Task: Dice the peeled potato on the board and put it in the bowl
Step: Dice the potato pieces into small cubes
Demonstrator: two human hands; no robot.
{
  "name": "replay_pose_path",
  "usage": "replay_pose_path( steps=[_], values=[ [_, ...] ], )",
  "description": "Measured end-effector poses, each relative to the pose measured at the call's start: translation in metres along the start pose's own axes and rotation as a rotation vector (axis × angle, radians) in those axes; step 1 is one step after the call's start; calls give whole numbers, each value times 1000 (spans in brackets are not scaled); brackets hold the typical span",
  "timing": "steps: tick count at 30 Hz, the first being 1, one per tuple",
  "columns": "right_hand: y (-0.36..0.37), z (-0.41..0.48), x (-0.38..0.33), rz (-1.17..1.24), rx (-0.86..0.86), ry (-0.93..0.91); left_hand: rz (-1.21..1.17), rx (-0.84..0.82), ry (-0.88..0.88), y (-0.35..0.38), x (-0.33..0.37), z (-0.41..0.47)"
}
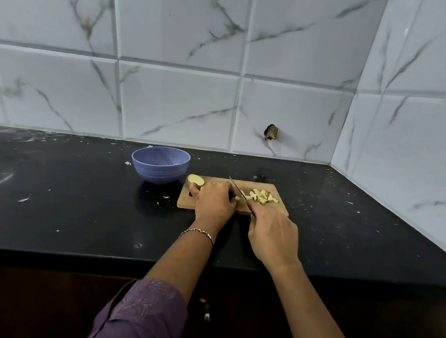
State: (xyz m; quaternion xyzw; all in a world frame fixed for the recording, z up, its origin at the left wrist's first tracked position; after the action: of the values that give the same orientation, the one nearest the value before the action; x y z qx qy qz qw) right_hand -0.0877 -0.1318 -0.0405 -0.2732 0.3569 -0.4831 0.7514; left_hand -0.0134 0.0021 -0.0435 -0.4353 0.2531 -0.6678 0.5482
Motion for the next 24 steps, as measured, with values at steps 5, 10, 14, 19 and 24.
replay_pose_path(
  steps=[5,10,14,19,24],
  values=[
    [0,0,-2,23,-17,-33,2,4,2,1,0,0],
    [-1,0,-2,57,-38,-25,17,-1,-1,1,0,1],
    [1,0,-1,87,-60,-14,2,-4,4,0,1,0],
    [3,1,-1,67,-62,-28,-5,-3,0,0,0,0],
    [7,3,-2,41,-75,-32,-4,5,-11,0,-1,0]
  ],
)
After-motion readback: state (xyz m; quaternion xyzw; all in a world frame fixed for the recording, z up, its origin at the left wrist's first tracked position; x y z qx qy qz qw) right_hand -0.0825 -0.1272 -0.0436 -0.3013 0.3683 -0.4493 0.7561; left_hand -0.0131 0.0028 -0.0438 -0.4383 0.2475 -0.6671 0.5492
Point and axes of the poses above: each hand's wrist, its own z-axis towards the middle knuckle, its own y-axis out of the palm, x = y × z, the point moved 6 cm from there along z, towards the middle knuckle, and after that the axes turned 8 degrees about z, right-handed, at the moved point
